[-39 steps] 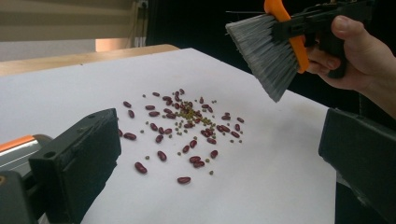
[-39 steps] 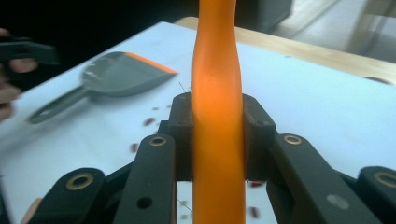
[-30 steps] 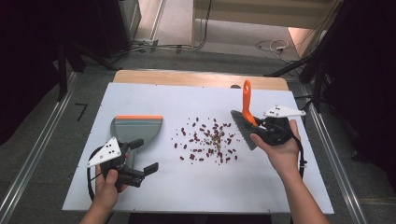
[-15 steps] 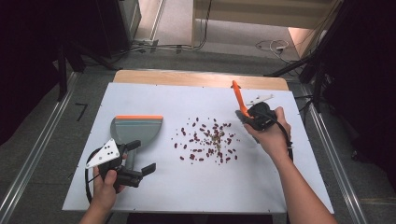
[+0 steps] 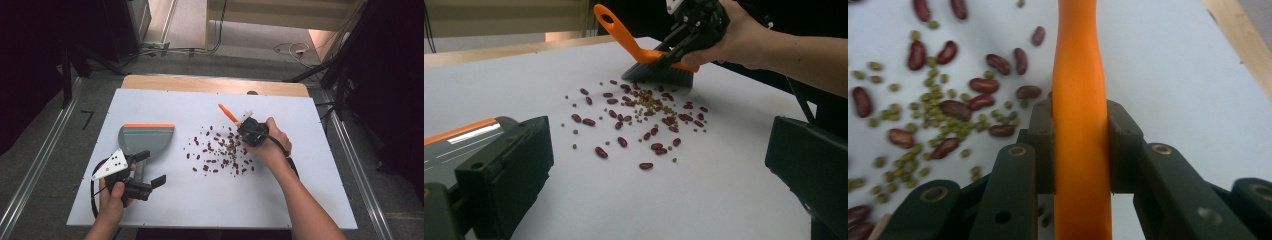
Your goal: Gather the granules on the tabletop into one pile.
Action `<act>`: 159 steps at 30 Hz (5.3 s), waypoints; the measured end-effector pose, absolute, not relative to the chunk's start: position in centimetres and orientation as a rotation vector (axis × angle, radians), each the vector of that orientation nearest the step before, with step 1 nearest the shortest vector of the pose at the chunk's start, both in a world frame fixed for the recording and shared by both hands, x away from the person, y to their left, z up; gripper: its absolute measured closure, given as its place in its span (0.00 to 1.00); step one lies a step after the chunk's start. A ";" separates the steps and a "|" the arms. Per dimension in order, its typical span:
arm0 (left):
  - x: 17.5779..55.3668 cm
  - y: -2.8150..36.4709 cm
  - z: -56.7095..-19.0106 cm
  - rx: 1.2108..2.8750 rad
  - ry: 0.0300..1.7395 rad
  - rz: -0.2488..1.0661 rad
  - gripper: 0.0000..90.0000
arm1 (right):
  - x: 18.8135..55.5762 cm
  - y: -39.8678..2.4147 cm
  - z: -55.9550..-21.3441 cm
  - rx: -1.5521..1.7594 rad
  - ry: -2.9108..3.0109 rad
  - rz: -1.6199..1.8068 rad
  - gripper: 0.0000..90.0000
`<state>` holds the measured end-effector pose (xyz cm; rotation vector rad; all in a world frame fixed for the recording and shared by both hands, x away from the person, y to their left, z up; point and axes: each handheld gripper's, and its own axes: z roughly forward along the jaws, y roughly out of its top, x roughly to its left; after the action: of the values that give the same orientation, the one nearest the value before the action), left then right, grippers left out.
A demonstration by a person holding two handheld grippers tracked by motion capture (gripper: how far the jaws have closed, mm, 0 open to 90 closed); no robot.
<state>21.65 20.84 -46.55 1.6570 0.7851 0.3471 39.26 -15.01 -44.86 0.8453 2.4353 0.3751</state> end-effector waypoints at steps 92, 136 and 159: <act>21.6 22.8 -46.9 1.597 0.847 0.334 0.00 | 38.3 -6.5 -43.0 -0.042 2.564 0.528 0.76; 21.5 24.3 -46.9 1.558 0.881 0.371 0.00 | 36.2 -1.7 -44.7 -0.324 2.568 0.478 0.76; 21.6 24.3 -47.0 1.562 0.887 0.372 0.00 | 33.6 -5.4 -42.9 -0.317 2.550 0.508 0.76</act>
<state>21.59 24.34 -47.00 1.5619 0.8871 0.3720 33.60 -5.43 -42.89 -0.3169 2.5498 0.5076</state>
